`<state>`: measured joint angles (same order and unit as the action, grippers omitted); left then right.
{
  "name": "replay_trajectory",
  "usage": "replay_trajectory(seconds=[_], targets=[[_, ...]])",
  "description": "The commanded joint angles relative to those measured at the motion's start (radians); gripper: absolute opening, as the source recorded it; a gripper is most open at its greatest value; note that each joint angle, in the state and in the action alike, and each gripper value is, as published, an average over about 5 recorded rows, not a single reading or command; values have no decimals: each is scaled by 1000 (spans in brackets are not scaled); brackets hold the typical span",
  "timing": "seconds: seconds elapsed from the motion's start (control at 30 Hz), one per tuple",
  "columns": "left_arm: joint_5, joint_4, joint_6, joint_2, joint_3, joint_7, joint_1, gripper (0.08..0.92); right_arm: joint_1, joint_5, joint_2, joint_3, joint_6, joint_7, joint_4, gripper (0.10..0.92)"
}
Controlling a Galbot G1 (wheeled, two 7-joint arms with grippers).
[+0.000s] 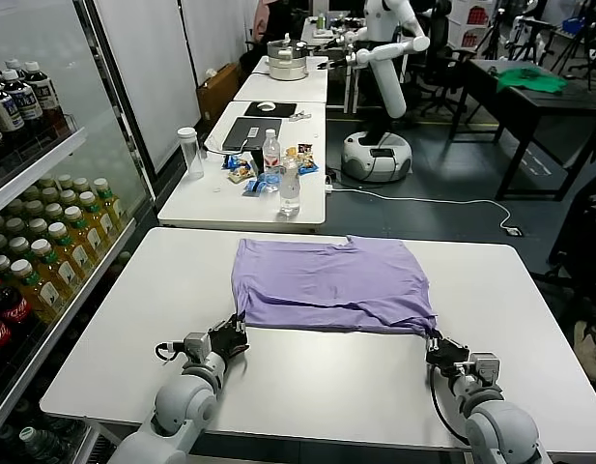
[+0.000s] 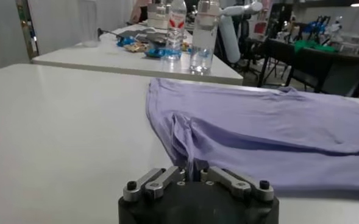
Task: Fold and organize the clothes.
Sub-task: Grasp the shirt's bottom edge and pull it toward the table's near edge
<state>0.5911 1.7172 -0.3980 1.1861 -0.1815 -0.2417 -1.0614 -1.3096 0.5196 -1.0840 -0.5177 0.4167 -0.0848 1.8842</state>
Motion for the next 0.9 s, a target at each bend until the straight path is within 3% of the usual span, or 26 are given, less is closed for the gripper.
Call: replay_trajectory(seconds=[0.03, 0.3, 0.63, 0.9], targets=[[43, 4, -1, 2, -3, 8, -3, 157, 3, 17, 10, -4, -4, 0, 7, 113], [58, 134, 5, -31, -47, 12, -98, 142, -97, 23, 48, -53, 2, 10, 94, 113], [44, 323, -1, -82, -111, 8, -320, 132, -375, 28, 71, -175, 10, 21, 278, 113], [-35, 433, -5, -95, -137, 10, -506, 132, -608, -69, 38, -220, -3, 24, 405, 113]])
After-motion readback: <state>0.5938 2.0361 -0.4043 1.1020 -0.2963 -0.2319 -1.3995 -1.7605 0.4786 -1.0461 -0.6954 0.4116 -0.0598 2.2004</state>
